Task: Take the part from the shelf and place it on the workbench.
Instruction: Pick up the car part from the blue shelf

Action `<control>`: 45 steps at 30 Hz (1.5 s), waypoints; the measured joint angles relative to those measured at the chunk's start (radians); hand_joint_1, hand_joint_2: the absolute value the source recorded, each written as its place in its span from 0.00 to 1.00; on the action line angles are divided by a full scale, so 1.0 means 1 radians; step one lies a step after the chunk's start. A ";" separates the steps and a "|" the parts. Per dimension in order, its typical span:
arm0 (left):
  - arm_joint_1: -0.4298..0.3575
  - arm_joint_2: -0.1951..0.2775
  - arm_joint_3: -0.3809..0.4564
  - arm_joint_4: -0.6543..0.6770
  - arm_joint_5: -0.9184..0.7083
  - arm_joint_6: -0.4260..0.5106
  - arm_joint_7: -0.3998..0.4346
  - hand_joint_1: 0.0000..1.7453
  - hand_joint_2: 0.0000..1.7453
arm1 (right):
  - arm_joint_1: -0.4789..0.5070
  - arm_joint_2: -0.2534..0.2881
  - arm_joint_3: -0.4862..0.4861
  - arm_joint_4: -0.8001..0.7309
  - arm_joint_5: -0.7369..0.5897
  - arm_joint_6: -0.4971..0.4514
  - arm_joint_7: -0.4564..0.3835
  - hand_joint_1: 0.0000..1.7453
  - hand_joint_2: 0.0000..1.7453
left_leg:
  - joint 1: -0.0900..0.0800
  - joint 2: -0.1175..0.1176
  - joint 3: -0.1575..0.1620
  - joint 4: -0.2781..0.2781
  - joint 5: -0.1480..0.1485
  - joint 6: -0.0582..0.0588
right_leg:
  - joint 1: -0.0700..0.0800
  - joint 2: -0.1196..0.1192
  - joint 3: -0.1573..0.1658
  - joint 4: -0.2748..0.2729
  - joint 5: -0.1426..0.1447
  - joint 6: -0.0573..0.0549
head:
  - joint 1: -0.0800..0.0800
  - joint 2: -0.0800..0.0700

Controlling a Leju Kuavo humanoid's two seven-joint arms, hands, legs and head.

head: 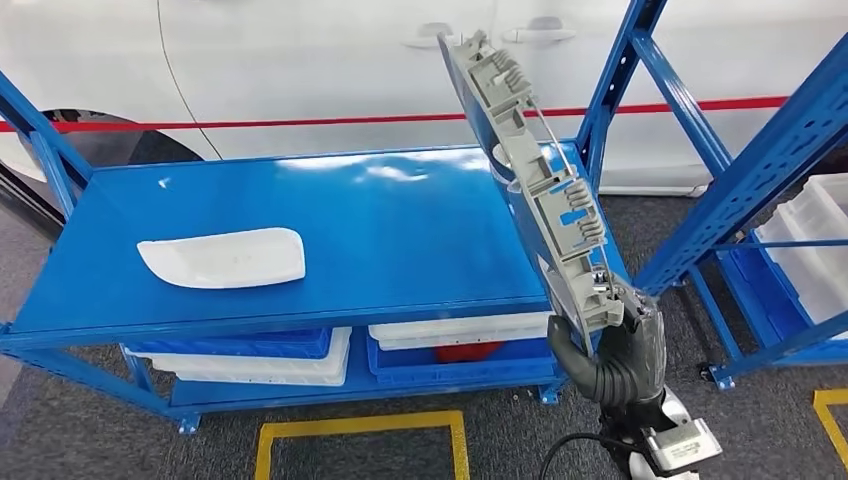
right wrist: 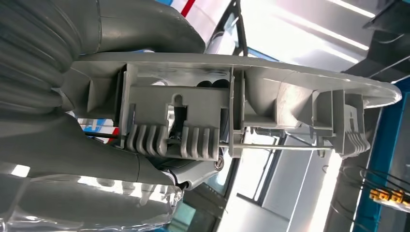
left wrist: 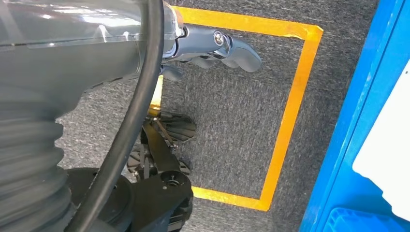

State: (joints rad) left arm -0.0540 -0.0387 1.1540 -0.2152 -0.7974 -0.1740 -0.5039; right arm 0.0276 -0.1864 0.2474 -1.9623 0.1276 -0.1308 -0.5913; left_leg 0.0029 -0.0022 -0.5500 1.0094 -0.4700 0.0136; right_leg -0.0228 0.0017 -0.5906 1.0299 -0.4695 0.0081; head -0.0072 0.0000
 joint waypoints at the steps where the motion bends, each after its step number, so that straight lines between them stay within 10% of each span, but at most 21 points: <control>1: 0.000 0.000 0.000 0.000 -0.001 0.001 0.000 0.00 1.00 | -0.002 0.000 0.000 0.001 -0.010 0.022 0.000 1.00 1.00 | -0.001 0.000 -0.001 0.001 -0.001 -0.005 | 0.003 0.002 -0.001 0.000 -0.001 -0.007 | 0.000 0.000; 4: -0.001 0.001 0.000 0.000 -0.004 0.006 0.001 0.00 1.00 | -0.011 0.000 0.000 0.007 -0.027 0.083 0.001 1.00 1.00 | 0.004 0.000 -0.008 0.021 -0.020 -0.022 | 0.002 0.002 0.000 -0.005 0.002 -0.027 | -0.002 0.000; 9: -0.001 0.001 0.000 0.000 -0.018 0.011 0.000 0.00 1.00 | -0.041 0.001 0.000 0.022 -0.095 0.242 0.007 1.00 1.00 | 0.007 0.001 -0.137 0.289 -0.137 -0.034 | 0.007 -0.001 0.003 -0.006 0.000 -0.042 | -0.008 0.000; 14: -0.004 0.005 0.000 0.000 -0.031 -0.015 -0.002 0.00 1.00 | -0.092 0.005 0.022 0.046 -0.250 0.502 0.020 1.00 1.00 | -0.001 0.000 -0.038 0.054 0.004 -0.002 | 0.017 0.004 0.012 -0.005 -0.005 -0.041 | -0.007 0.000; 20: -0.006 0.009 0.000 0.000 -0.037 -0.068 0.000 0.00 1.00 | -0.167 0.024 0.079 0.072 -0.447 0.715 0.089 1.00 1.00 | 0.001 0.001 -0.010 -0.018 0.027 0.019 | 0.016 0.002 -0.002 0.022 -0.026 -0.012 | -0.005 0.000; 23: -0.008 0.009 0.000 0.000 -0.041 -0.078 0.000 0.00 1.00 | -0.193 0.029 0.114 0.098 -0.465 0.745 0.114 1.00 1.00 | 0.003 0.002 -0.009 -0.024 0.031 0.025 | 0.012 0.002 -0.082 0.193 -0.114 -0.003 | -0.003 0.000; 25: -0.008 0.009 0.000 0.000 -0.040 -0.081 0.000 0.00 1.00 | -0.201 0.031 0.135 0.117 -0.455 0.747 0.117 1.00 1.00 | 0.003 0.001 -0.011 -0.020 0.030 0.024 | 0.007 0.001 -0.113 0.254 -0.121 0.003 | -0.003 0.000; 30: -0.008 0.009 0.010 0.000 -0.022 -0.099 -0.002 0.00 1.00 | -0.229 0.035 0.169 0.145 -0.453 0.747 0.113 1.00 1.00 | 0.001 -0.003 -0.016 0.002 0.017 0.006 | 0.005 -0.001 0.003 0.013 -0.003 -0.005 | -0.004 0.000; 35: -0.008 0.010 0.015 0.000 -0.048 -0.048 -0.005 0.00 1.00 | -0.240 0.043 0.179 0.153 -0.465 0.744 0.117 1.00 1.00 | 0.003 -0.002 -0.030 0.031 -0.007 -0.021 | 0.004 -0.001 0.008 -0.010 0.003 -0.034 | -0.007 0.000; 40: -0.005 0.011 0.015 0.000 -0.054 -0.074 -0.020 0.00 1.00 | -0.242 0.047 0.185 0.164 -0.466 0.740 0.116 1.00 1.00 | 0.009 -0.002 -0.146 0.288 -0.120 -0.039 | 0.006 -0.004 0.007 -0.010 0.004 -0.046 | -0.012 0.000; 45: -0.003 0.021 0.015 0.000 -0.064 -0.091 -0.001 0.00 1.00 | -0.238 0.046 0.185 0.171 -0.466 0.740 0.110 1.00 1.00 | 0.005 -0.003 -0.026 0.034 0.007 -0.021 | 0.011 0.001 0.005 -0.001 0.005 -0.039 | -0.012 0.000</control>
State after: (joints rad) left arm -0.0570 -0.0173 1.1688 -0.2152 -0.8615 -0.2646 -0.5046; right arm -0.2105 -0.1402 0.4322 -1.7913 -0.3383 0.6094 -0.4817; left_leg 0.0080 -0.0055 -0.5756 1.0433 -0.4629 -0.0076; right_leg -0.0119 0.0031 -0.5859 1.0288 -0.4648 -0.0311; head -0.0188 0.0000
